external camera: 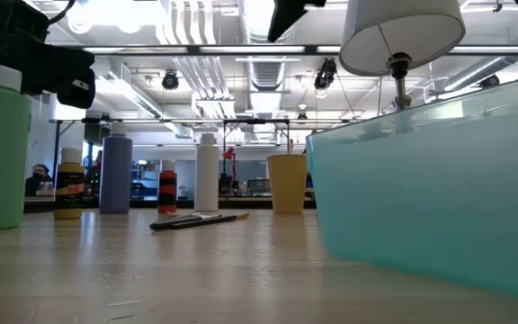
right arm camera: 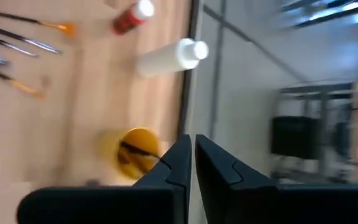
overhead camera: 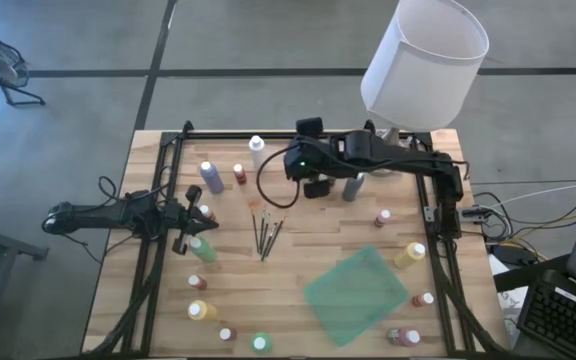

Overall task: Pick & Place Paint Supplies
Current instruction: Put the gold paintbrush into the yellow cup

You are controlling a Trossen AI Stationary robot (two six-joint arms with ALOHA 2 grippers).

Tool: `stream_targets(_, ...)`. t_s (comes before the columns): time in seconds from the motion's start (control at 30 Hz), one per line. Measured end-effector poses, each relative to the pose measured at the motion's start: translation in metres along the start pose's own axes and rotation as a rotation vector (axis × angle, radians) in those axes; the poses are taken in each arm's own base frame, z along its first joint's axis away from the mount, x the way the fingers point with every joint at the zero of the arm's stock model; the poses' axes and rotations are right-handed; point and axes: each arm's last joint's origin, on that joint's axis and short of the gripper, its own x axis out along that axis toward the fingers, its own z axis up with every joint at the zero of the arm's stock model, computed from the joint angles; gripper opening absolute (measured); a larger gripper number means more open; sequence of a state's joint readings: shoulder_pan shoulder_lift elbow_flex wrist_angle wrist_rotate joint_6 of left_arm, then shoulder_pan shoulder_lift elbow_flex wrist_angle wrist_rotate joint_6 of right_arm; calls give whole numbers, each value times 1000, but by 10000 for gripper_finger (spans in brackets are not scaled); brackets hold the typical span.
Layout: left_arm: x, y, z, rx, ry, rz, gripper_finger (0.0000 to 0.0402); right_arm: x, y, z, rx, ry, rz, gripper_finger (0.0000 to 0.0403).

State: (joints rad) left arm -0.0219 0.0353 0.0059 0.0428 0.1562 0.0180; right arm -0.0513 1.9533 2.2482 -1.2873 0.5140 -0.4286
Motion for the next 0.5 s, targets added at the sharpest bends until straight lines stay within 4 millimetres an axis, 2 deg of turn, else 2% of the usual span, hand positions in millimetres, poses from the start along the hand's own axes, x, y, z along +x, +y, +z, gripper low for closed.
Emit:
stream_targets(0.17,0,0,0,0,1,0,14,-16,-1,-9,97,12,136,9)
stream_targets(0.33,0,0,0,0,0,0,14,-33,-2,-17,168,-48,305,8)
stream_targets(0.5,0,0,0,0,0,0,14,-46,-4,-22,231,-91,385,8)
